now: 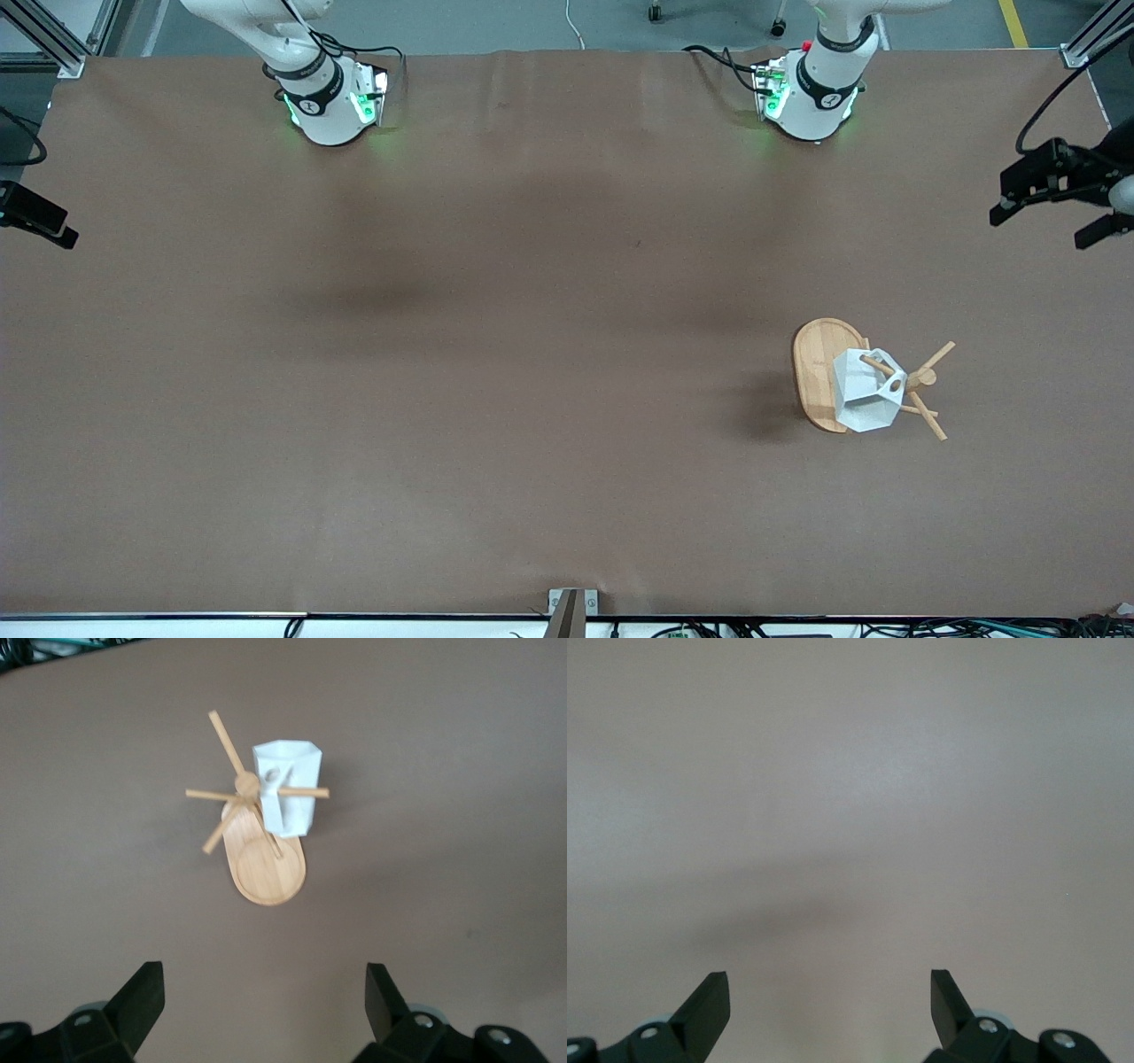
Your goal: Hang cup on rack
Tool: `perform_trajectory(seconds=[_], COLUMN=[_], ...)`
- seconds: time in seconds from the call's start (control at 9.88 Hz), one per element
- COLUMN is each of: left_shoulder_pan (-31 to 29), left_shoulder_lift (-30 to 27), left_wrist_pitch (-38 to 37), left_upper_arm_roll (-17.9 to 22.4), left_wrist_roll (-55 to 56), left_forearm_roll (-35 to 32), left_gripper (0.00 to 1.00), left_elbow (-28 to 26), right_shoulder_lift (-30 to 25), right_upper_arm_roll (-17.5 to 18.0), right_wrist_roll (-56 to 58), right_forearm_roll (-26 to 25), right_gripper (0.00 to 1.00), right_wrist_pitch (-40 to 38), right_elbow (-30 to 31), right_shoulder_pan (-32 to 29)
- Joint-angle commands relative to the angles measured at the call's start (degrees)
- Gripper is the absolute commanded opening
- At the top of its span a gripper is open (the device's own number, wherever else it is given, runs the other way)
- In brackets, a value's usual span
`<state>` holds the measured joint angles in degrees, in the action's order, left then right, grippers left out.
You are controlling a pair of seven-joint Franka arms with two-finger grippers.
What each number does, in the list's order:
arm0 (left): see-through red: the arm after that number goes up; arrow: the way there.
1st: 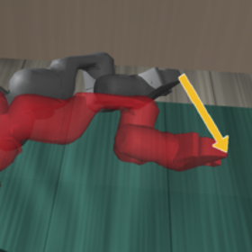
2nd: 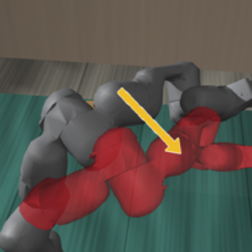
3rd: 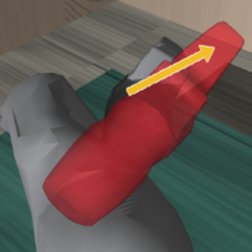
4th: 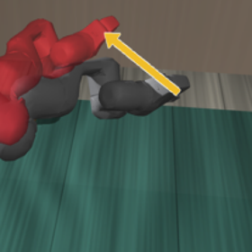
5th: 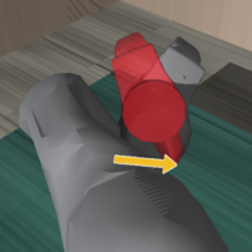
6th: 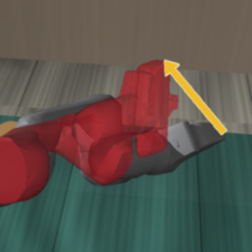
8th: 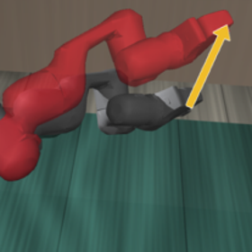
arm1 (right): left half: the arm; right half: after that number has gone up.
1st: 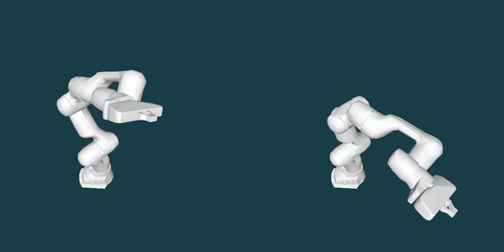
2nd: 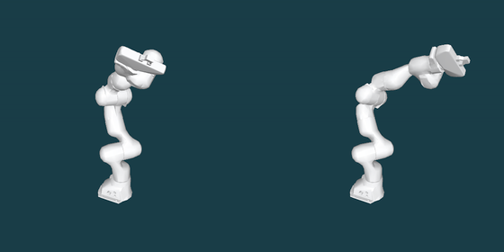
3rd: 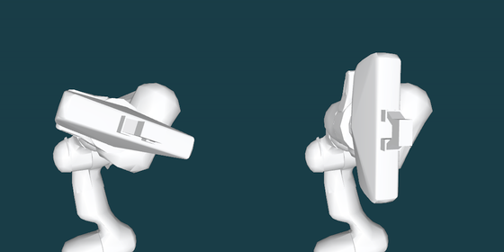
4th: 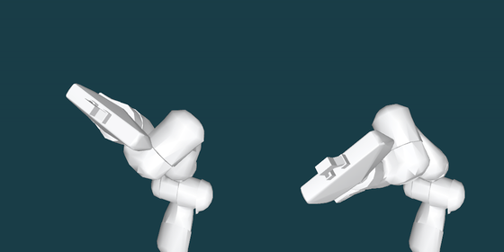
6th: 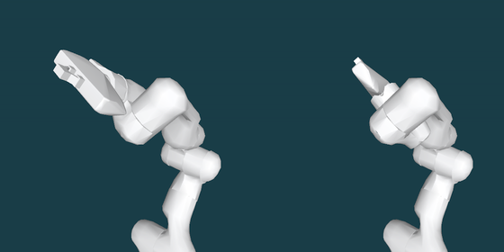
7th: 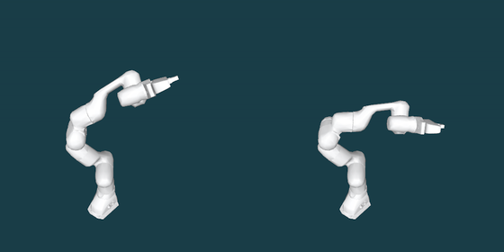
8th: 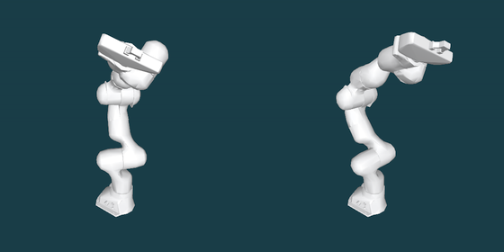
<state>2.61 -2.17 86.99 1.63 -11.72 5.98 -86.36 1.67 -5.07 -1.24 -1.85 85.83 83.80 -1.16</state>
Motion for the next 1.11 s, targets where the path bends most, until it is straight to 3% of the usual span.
perform_trajectory(seconds=[0.0,0.51,1.01], left_shoulder_pan=[3.0,-4.3,-4.4], left_shoulder_lift=[-1.9,-4.1,-4.2], left_wrist_pitch=[-4.1,-0.9,-0.9], left_upper_arm_roll=[-0.1,-9.0,-9.7], left_wrist_roll=[9.2,10.2,10.1], left_forearm_roll=[-2.9,-4.1,-7.4], left_gripper=[1.00,1.00,1.00], left_elbow=[-2.6,-6.2,-6.3], right_shoulder_lift=[-0.4,-1.1,-1.8], right_upper_arm_roll=[0.5,0.3,1.0], right_wrist_roll=[0.1,-2.2,1.9], right_forearm_roll=[0.1,-0.1,1.3], right_gripper=[1.00,1.00,1.00], right_wrist_pitch=[0.2,-2.8,-2.0], right_elbow=[0.0,0.0,0.0], right_shoulder_pan=[-1.6,-2.5,-2.2])
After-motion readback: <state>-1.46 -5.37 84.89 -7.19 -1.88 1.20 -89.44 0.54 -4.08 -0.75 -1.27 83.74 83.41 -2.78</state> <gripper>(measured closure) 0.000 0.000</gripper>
